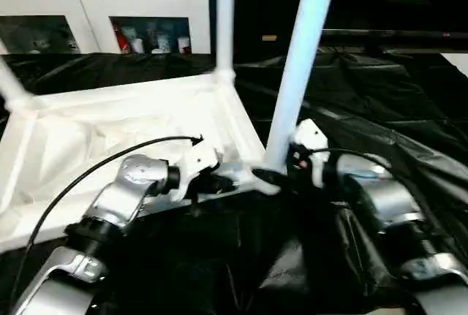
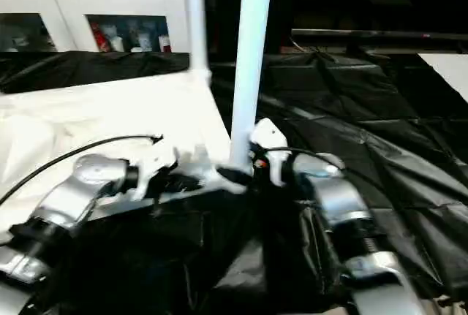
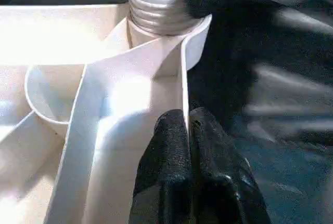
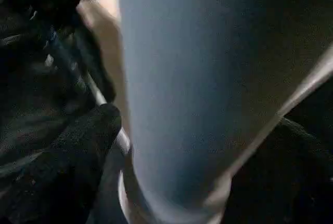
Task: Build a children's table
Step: Rotate leg to tighten
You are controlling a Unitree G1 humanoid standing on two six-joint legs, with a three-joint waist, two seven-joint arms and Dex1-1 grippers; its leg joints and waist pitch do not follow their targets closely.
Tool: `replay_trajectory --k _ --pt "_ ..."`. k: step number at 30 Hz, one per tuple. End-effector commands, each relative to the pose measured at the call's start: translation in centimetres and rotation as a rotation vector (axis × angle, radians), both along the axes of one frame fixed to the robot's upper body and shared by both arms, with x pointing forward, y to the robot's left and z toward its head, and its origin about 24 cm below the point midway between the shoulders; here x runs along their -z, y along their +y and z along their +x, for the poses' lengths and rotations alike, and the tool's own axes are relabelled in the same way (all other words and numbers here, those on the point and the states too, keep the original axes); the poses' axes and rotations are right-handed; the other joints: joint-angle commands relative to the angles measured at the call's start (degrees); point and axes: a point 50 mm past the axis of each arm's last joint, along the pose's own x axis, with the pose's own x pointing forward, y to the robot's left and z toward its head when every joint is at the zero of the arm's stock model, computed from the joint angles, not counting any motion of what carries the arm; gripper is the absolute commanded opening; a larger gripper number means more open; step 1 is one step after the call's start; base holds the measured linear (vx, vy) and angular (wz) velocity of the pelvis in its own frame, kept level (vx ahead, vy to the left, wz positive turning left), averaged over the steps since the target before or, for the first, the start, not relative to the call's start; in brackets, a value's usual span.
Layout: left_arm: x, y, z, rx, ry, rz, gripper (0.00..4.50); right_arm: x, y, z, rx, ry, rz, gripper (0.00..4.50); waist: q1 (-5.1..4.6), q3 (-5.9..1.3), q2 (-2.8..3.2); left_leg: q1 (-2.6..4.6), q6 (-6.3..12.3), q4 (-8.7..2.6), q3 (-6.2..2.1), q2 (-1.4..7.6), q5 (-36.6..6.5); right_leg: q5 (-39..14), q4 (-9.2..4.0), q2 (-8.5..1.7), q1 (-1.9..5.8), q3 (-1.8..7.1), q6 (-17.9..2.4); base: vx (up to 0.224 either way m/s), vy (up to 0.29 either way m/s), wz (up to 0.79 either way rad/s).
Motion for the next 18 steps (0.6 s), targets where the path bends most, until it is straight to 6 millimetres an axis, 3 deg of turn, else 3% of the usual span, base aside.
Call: replay_trajectory --k 1,18 --pt "-0.8 -0.5 -0.5 0.087 -0.005 -0.027 0.0 -0.2 0.1 -0.5 -0.068 0.018 -0.014 4.01 0.09 -3.52 -0.28 0.86 1.84 -4.28 -0.53 2.45 -14.69 -17.33 -4.19 -3.8 2.66 2.75 -11.84 0.0 0.0 0.0" --pt "-0.5 -0.2 -0.2 0.048 0.007 -0.019 0.0 0.8 0.6 -1.3 -0.096 0.096 0.005 2.75 0.33 -3.65 -0.12 0.78 1.57 -4.12 -0.47 2.37 -13.11 -16.23 -4.07 -3.81 2.68 2.74 -11.91 0.0 0.0 0.0"
